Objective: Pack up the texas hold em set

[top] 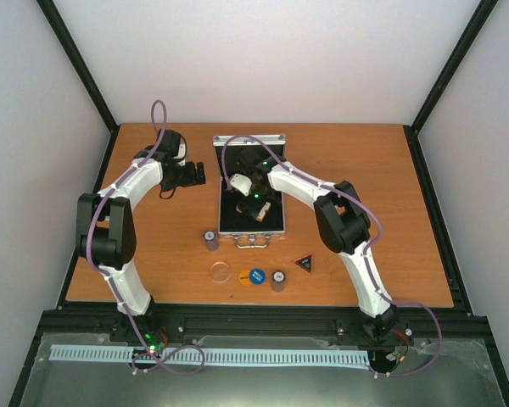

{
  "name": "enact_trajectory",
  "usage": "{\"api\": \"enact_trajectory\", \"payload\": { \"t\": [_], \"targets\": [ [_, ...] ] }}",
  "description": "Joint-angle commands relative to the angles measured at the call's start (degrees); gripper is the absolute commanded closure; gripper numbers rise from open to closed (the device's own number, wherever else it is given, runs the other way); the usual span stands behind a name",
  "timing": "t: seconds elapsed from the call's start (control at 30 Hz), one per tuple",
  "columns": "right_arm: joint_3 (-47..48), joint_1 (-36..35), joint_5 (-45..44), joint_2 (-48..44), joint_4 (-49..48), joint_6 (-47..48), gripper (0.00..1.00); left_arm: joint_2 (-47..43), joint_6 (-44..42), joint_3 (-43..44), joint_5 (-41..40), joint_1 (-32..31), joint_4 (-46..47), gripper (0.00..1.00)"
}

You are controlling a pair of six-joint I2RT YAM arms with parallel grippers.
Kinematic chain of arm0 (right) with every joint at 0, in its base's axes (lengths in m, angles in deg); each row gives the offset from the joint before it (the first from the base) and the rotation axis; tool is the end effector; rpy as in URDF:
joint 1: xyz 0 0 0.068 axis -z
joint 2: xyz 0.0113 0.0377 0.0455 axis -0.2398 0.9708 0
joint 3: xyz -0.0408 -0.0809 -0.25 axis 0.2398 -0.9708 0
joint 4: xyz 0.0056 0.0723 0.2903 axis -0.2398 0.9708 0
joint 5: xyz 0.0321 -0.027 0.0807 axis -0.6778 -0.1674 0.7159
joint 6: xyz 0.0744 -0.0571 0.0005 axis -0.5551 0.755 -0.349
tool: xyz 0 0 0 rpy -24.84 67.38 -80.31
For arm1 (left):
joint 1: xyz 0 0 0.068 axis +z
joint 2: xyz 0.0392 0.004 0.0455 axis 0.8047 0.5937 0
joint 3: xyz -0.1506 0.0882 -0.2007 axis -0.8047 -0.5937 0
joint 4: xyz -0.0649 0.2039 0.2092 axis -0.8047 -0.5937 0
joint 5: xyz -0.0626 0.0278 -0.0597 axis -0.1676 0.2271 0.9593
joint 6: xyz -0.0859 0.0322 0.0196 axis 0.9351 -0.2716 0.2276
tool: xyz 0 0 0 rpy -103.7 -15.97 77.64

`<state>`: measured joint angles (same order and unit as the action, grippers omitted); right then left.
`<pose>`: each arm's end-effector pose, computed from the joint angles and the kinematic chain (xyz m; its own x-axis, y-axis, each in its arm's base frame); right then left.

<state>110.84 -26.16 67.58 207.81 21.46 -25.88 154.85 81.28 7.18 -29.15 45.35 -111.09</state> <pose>0.3889 0.3414 0.0974 -0.3986 -0.8663 -0.3011 -0.9089 0.4170 0.0034 0.4303 -0.0727 0.1550 -0.8959 -0.1729 -0.4092 -0.0751 0.9668 -0.2442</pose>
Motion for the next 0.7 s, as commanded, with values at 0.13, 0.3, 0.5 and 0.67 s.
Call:
{"api": "enact_trajectory", "payload": {
  "t": [0.13, 0.3, 0.5, 0.67],
  "targets": [
    [0.7, 0.7, 6.3, -0.2, 1.2, -1.5, 0.45, -1.9, -0.3, 0.4, -0.4, -0.3, 1.1, 0.0],
    [-4.1, -0.5, 4.9, -4.3, 0.0, -2.2, 0.52, -1.7, -0.1, -0.1, -0.6, -0.3, 1.2, 0.0],
    [-7.1, -1.8, -0.1, -8.8, -2.2, -0.7, 0.59, -1.1, 0.3, 0.2, -0.6, -0.3, 1.6, 0.0],
    [-8.7, -4.0, -4.9, -8.6, -3.3, 0.5, 0.61, -0.8, 0.5, 0.9, -0.7, -0.3, 1.6, 0.0]
  ]
}}
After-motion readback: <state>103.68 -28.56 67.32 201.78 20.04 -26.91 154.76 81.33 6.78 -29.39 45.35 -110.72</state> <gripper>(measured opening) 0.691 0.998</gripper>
